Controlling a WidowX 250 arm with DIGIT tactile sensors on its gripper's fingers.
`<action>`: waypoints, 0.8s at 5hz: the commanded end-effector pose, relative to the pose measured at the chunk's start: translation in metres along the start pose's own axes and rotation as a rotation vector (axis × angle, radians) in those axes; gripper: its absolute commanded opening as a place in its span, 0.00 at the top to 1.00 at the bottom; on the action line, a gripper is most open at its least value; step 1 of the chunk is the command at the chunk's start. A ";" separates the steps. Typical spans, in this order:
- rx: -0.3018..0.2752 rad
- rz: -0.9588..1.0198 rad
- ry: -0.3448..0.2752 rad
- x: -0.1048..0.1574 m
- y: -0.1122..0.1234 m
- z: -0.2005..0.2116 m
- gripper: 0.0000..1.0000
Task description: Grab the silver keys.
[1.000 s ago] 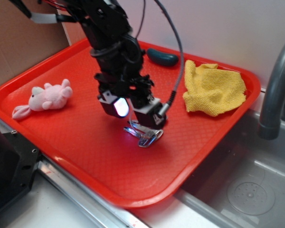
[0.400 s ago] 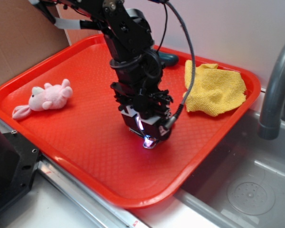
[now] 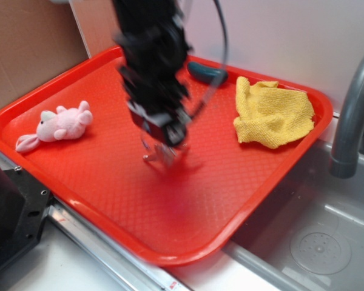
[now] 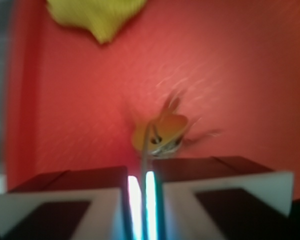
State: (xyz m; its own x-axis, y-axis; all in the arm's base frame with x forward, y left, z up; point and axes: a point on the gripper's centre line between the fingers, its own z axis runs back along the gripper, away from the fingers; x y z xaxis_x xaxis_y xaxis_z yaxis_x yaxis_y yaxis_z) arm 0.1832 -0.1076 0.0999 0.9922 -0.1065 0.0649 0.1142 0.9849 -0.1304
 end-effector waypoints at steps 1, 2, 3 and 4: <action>0.144 0.071 -0.001 -0.049 0.047 0.116 1.00; 0.146 0.156 0.023 -0.063 0.068 0.146 1.00; 0.137 0.172 0.025 -0.055 0.081 0.153 1.00; 0.130 0.176 0.076 -0.028 0.090 0.143 1.00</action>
State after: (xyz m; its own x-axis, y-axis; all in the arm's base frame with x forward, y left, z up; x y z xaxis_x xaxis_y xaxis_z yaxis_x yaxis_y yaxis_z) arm 0.1557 0.0122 0.2145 0.9952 0.0621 -0.0750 -0.0627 0.9980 -0.0044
